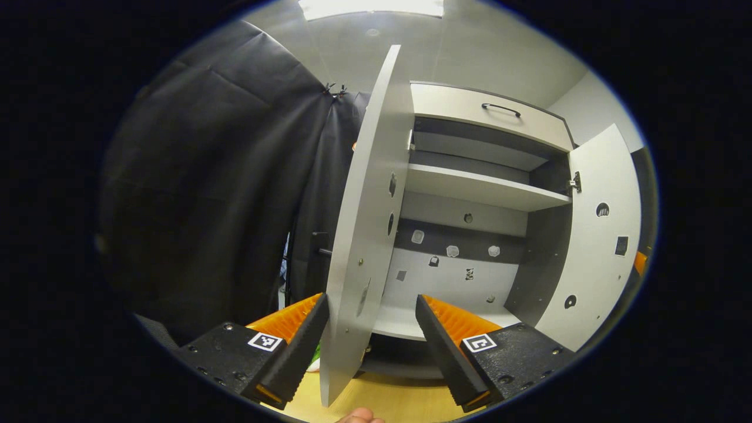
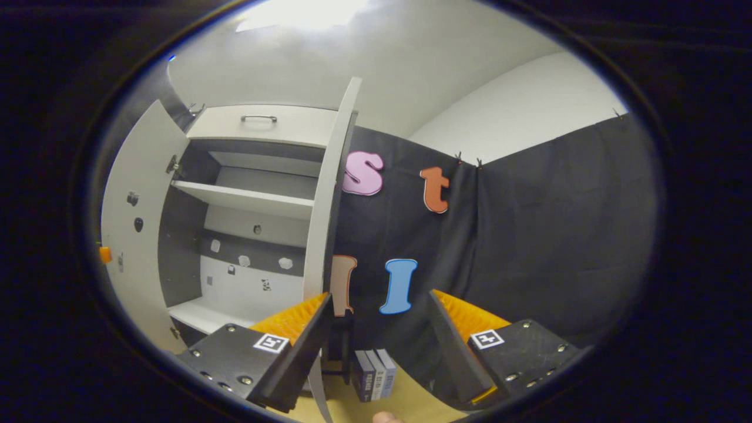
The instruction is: Grasp the bottle in the cabinet with the left hand and place it on the coaster, then close the right door with the right hand and the left door with the left hand.
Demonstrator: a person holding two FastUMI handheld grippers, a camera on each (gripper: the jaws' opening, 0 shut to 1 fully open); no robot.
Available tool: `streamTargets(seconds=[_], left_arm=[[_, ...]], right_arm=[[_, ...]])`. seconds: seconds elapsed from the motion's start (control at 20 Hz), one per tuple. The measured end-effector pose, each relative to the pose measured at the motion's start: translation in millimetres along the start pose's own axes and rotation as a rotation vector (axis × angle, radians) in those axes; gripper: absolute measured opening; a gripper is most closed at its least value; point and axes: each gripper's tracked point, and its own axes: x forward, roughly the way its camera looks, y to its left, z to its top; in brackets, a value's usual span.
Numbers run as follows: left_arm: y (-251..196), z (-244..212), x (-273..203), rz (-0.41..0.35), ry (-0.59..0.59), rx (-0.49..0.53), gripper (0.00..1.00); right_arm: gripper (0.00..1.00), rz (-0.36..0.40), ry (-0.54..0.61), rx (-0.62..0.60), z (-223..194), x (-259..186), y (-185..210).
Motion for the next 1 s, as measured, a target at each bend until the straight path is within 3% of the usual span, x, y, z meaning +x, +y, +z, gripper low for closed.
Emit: streamTargets(seconds=[0.1,0.15,0.2,0.25,0.35,0.4,0.45,0.55,0.6,1.0], left_arm=[[0,0,0,0.001,-0.002,0.001,0.91],[-1,0,0,-0.001,-0.002,0.006,0.95],[0,-1,0,-0.002,-0.002,0.012,0.91],[0,0,0,-0.001,-0.002,0.017,0.95],[1,1,-1,0.002,-0.004,0.021,0.95],[1,1,0,0.004,-0.003,0.021,0.91],[1,2,1,0.006,-0.003,0.02,0.95],[2,2,0,0.007,-0.004,0.021,0.91],[3,2,-1,0.008,-0.004,0.023,0.95],[10,3,0,0.023,-0.002,0.024,0.95]], right_arm=[[0.97,0.007,0.005,0.018,-1,0,0],[0.97,0.008,0.005,0.023,-1,1,0],[0.96,0.011,0.004,0.024,-1,1,1],[0.97,0.013,0.002,0.023,-1,0,3],[0.96,0.017,-0.001,0.024,-1,-1,5],[0.96,0.02,-0.001,0.029,0,0,6],[0.96,0.023,-0.001,0.034,-1,-1,8],[0.96,0.032,0.001,0.045,-1,-2,12],[0.96,0.039,0.001,0.048,-1,-2,15],[0.97,0.143,0.003,0.077,2,-5,59]])
